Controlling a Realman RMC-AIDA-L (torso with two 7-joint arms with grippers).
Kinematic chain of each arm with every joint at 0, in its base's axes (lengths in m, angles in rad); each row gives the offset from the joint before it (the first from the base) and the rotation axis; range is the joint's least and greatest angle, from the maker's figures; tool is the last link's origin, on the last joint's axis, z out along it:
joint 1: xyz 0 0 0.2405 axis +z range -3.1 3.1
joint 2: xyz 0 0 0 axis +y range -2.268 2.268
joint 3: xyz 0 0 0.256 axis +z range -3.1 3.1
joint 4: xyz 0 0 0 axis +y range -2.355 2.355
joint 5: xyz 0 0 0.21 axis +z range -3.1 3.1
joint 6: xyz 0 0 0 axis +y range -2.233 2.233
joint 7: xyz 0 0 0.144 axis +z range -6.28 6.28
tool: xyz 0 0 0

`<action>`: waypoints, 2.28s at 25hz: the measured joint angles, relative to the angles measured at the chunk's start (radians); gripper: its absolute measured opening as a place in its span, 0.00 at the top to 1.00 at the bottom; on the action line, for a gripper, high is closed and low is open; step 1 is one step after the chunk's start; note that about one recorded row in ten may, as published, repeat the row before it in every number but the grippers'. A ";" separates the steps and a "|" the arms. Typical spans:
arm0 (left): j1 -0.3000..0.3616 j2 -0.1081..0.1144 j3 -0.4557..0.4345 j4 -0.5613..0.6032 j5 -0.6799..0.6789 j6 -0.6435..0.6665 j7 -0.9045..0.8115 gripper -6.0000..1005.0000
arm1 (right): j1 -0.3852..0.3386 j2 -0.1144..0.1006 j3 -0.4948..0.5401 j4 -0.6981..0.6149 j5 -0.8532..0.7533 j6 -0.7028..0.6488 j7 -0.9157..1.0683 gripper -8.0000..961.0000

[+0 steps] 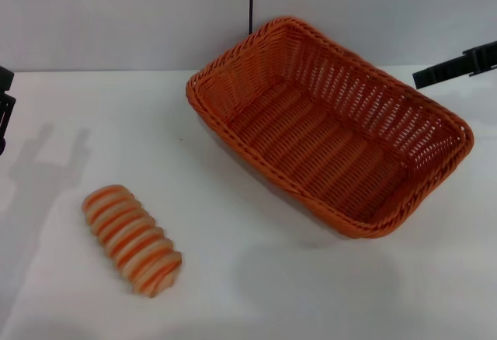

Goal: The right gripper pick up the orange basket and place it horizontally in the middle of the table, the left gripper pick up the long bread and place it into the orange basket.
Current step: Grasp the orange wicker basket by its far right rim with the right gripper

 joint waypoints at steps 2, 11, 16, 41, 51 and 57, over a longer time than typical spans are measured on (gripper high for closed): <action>0.002 0.000 0.001 0.000 0.000 -0.001 0.000 0.35 | 0.000 0.004 0.000 0.000 -0.009 0.000 0.000 0.29; 0.005 0.000 0.001 -0.002 0.000 -0.001 0.000 0.35 | 0.001 0.027 -0.002 0.005 -0.065 -0.019 -0.002 0.29; 0.004 0.000 0.001 -0.003 0.000 -0.001 0.000 0.35 | 0.005 0.035 -0.002 0.022 -0.077 -0.040 -0.003 0.29; 0.004 0.000 0.001 -0.002 0.000 -0.015 0.000 0.35 | 0.008 0.048 -0.064 0.081 -0.103 -0.078 -0.068 0.67; 0.003 0.000 0.001 -0.001 0.000 -0.018 0.000 0.35 | -0.006 0.058 -0.059 0.061 -0.103 -0.081 -0.104 0.84; 0.003 0.000 -0.003 0.000 0.000 -0.029 0.000 0.35 | -0.049 0.094 -0.052 -0.061 -0.076 -0.058 -0.167 0.84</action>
